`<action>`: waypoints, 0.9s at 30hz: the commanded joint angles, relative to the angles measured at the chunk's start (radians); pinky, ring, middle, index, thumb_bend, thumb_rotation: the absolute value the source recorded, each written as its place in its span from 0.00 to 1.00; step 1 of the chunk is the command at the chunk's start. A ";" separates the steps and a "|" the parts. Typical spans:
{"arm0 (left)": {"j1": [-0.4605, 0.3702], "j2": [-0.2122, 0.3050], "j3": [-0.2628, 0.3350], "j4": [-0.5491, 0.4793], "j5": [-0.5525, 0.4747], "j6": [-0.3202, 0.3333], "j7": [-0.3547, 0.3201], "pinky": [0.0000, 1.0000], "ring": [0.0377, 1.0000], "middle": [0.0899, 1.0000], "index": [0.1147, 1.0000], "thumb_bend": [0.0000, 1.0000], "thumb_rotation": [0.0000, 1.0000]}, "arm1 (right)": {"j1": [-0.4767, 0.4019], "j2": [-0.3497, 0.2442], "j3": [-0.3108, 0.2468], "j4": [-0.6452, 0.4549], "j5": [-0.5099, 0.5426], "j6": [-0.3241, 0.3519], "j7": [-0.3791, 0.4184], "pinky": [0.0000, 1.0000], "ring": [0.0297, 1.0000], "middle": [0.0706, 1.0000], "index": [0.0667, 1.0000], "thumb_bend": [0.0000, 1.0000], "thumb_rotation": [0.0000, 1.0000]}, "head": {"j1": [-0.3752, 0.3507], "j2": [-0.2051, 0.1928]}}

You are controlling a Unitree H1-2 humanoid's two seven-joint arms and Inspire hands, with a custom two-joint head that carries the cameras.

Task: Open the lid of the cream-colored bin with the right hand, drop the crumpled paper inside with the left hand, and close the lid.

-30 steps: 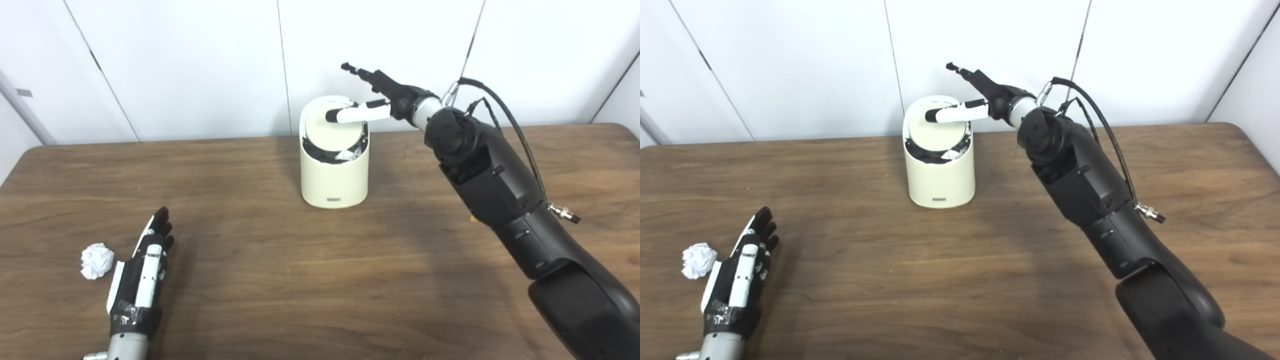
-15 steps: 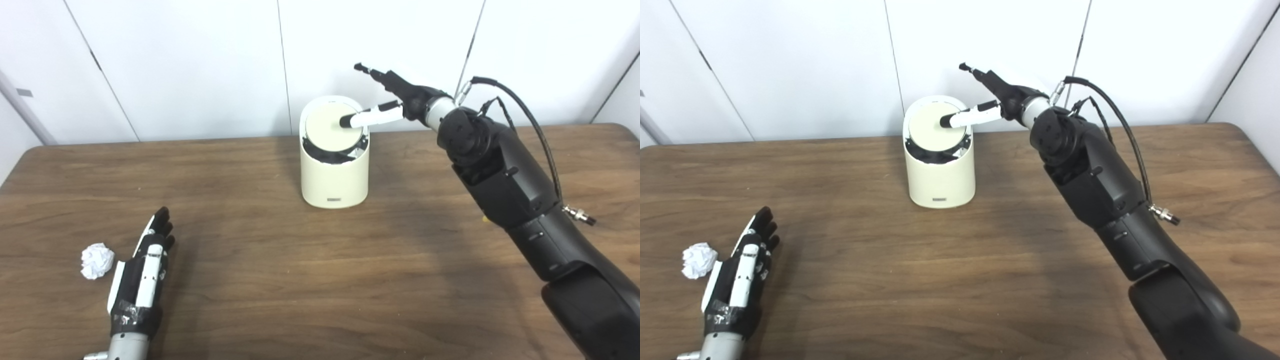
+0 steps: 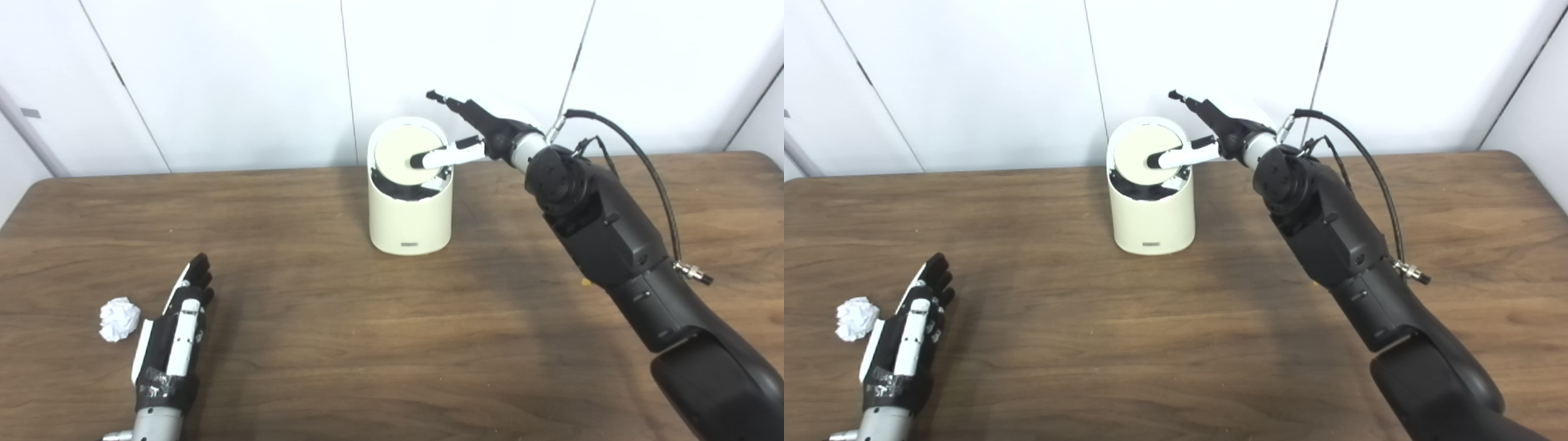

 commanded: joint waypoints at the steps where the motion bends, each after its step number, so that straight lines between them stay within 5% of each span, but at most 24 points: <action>1: 0.023 -0.030 -0.017 0.033 0.002 -0.023 0.007 1.00 1.00 0.99 0.96 0.26 0.81 | -0.046 0.002 -0.019 -0.006 -0.007 -0.033 -0.035 0.88 0.93 0.94 0.93 0.79 0.63 | 0.000 0.001; 10: 0.027 -0.036 -0.025 0.016 0.010 -0.007 0.019 1.00 1.00 0.98 0.96 0.27 0.83 | -0.057 0.013 -0.018 0.027 -0.007 -0.049 -0.055 0.92 0.93 0.94 0.93 0.80 0.68 | 0.009 0.008; 27: 0.034 -0.049 -0.024 -0.001 0.019 -0.010 0.031 1.00 0.98 0.96 0.94 0.24 0.91 | -0.029 0.006 -0.042 0.050 0.008 -0.063 -0.058 0.87 0.93 0.93 0.93 0.80 0.58 | 0.017 0.022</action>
